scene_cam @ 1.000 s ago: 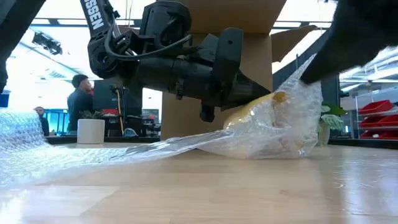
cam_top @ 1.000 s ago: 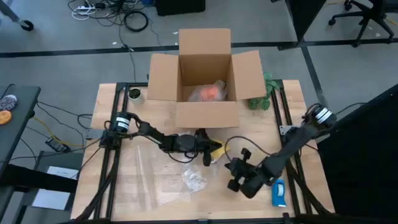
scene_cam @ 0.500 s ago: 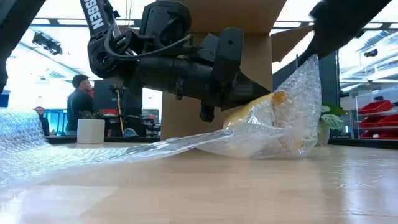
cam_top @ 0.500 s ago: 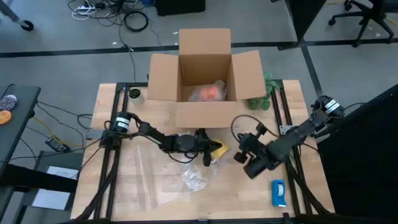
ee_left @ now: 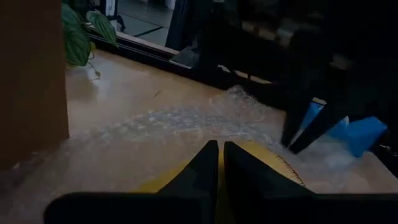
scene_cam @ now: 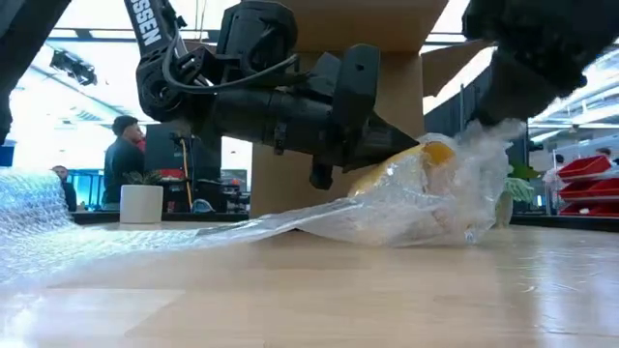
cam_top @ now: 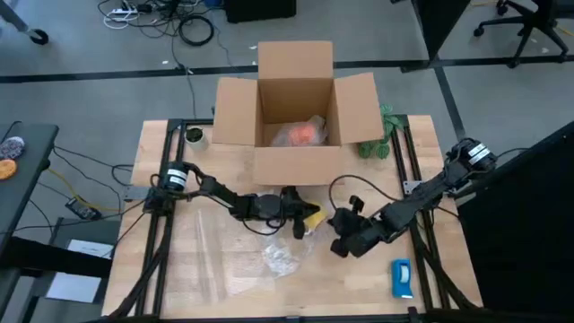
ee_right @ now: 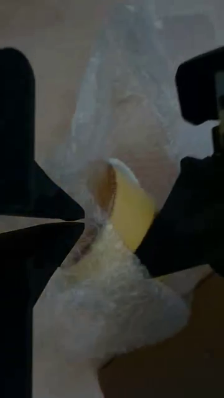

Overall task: Wrap mug
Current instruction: Wrap the yellow mug with the bubble wrap

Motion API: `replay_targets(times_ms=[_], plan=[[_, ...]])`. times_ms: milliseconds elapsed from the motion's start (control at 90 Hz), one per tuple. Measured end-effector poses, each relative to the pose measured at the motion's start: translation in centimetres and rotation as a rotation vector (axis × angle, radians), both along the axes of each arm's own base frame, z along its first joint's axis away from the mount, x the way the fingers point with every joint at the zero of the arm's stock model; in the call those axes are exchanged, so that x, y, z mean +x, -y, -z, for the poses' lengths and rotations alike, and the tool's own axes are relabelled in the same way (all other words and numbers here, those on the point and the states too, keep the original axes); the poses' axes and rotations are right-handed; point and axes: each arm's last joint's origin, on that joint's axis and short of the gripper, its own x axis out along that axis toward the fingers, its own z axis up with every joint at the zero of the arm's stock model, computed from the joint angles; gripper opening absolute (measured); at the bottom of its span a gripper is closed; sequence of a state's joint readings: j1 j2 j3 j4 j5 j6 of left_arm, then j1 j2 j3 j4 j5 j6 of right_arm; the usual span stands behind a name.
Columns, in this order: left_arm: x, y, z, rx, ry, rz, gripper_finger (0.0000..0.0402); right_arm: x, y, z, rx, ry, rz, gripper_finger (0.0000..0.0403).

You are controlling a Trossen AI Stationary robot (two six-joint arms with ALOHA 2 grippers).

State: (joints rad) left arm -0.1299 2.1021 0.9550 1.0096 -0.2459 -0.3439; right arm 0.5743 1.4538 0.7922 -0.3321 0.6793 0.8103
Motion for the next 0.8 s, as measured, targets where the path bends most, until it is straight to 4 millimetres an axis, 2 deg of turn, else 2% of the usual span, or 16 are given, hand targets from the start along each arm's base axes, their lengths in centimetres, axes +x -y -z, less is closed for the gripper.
replay_targets(times_ms=[144,333,578,800], plan=[[0.0,0.0,0.0,0.0,0.0,-0.001,0.0014,0.2,0.2,2.1,0.012,0.026,0.01,0.0],[0.0,0.0,-0.1,-0.004,0.003,-0.004,0.0014,2.4,-0.3,4.6,-0.052,0.028,0.017,0.0],[0.0,-0.1,0.0,-0.001,0.001,-0.025,0.0014,4.6,-1.0,4.6,-0.216,0.109,0.074,0.0],[0.0,-0.2,0.0,0.002,0.001,-0.039,0.0014,4.8,-0.6,5.4,-0.262,0.137,0.167,0.0]])
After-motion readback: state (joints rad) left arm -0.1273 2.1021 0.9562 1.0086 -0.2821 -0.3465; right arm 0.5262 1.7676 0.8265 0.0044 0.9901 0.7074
